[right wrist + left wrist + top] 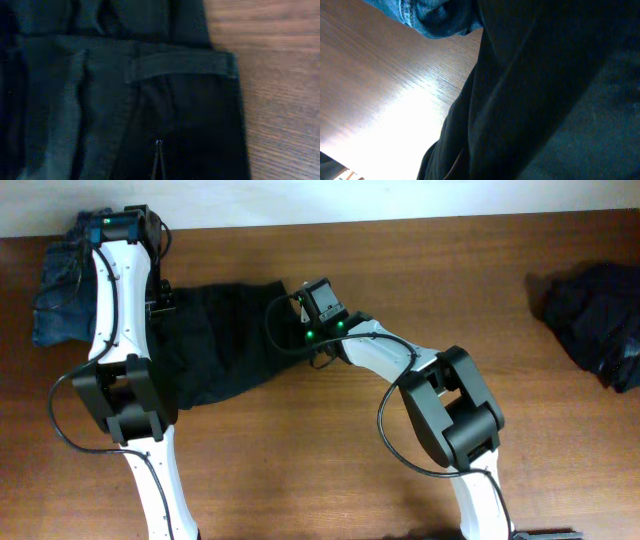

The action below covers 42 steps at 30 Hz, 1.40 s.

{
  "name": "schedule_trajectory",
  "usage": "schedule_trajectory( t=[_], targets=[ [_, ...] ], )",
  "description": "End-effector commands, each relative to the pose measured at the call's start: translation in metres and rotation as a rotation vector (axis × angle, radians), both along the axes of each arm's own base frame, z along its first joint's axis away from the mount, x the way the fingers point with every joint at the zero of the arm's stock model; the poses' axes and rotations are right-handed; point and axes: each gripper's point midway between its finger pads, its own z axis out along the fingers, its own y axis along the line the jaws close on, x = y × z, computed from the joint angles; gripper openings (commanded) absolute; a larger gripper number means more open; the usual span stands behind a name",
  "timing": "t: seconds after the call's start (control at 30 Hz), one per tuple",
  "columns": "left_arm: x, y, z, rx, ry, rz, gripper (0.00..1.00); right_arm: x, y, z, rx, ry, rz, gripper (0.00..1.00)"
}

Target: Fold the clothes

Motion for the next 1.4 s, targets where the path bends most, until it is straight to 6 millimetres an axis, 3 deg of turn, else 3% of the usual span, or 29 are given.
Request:
schedule_trajectory(
  t=[0.0,0.13,0.17,0.43,0.63,0.9,1.23,1.37],
  targets=[
    [-0.003,0.004,-0.002,0.006,0.010,0.019,0.01,-0.007,-0.015,-0.041,-0.076,0.084,-0.068,0.05],
    [-0.003,0.001,-0.003,-0.006,0.009,0.020,0.06,-0.012,-0.039,-0.055,-0.132,0.165,-0.178,0.04],
    [-0.003,-0.001,-0.004,-0.020,0.008,0.021,0.08,-0.013,-0.057,-0.061,-0.172,0.205,-0.255,0.04],
    [-0.002,-0.006,-0.005,-0.053,0.006,0.023,0.09,-0.022,-0.129,-0.074,-0.234,0.394,-0.503,0.04],
    [-0.002,-0.018,-0.008,-0.121,0.002,0.029,0.09,-0.028,-0.160,-0.077,-0.228,0.497,-0.658,0.04],
    [0.003,-0.051,-0.011,-0.247,-0.012,0.011,0.09,-0.034,-0.179,-0.075,-0.147,0.621,-0.704,0.04],
    [0.021,-0.120,-0.012,-0.249,-0.066,-0.150,0.09,-0.050,-0.240,-0.072,-0.090,0.799,-0.838,0.04],
    [0.023,-0.135,-0.012,-0.246,-0.072,-0.184,0.09,-0.054,-0.262,-0.072,-0.089,0.830,-0.872,0.04]
  ],
)
